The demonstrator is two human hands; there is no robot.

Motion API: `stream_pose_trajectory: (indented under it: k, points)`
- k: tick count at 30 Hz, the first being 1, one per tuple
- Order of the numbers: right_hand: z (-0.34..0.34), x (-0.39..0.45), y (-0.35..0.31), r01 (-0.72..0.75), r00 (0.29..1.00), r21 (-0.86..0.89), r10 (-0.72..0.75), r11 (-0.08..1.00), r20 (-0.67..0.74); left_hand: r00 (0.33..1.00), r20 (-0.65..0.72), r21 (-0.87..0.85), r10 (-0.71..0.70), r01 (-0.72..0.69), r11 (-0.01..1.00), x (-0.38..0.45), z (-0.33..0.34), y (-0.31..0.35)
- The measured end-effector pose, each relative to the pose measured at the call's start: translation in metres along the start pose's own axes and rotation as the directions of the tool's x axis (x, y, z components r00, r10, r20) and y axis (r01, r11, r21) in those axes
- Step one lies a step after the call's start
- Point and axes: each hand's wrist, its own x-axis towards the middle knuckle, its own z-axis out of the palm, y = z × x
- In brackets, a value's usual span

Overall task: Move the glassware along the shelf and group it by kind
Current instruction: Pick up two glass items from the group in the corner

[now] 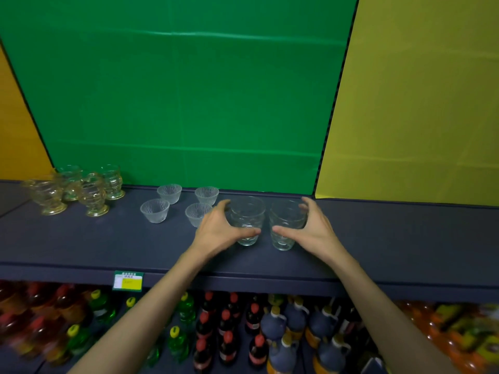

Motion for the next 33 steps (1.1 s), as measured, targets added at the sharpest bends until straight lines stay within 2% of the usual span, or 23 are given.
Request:
stream_pose_trajectory:
  k: [4,10,16,23,33]
  points:
    - [-0.009,0.004,-0.024,0.15,0.986,-0.189,-0.159,0.97,-0.037,0.995,-0.01,0.202,0.098,-0.094,0.975,-0.006,-0.033,0.006]
    - [0.01,0.015,-0.075,0.314,0.94,-0.369,-0.341,0.875,-0.009,0.971,-0.031,0.513,0.235,-0.187,0.838,0.003,-0.087,-0.001]
    - [0.057,0.035,-0.129,0.364,0.918,-0.466,-0.396,0.806,0.032,0.977,-0.018,0.617,0.211,-0.155,0.772,0.034,-0.118,-0.039]
    - [0.126,0.071,-0.167,0.28,0.953,-0.541,-0.3,0.793,0.053,0.986,0.014,0.665,0.166,-0.133,0.735,0.084,-0.15,-0.087]
    - [0.192,0.119,-0.177,0.041,0.994,-0.614,0.032,0.788,0.107,0.985,0.13,0.606,0.109,-0.166,0.778,0.153,-0.161,-0.13]
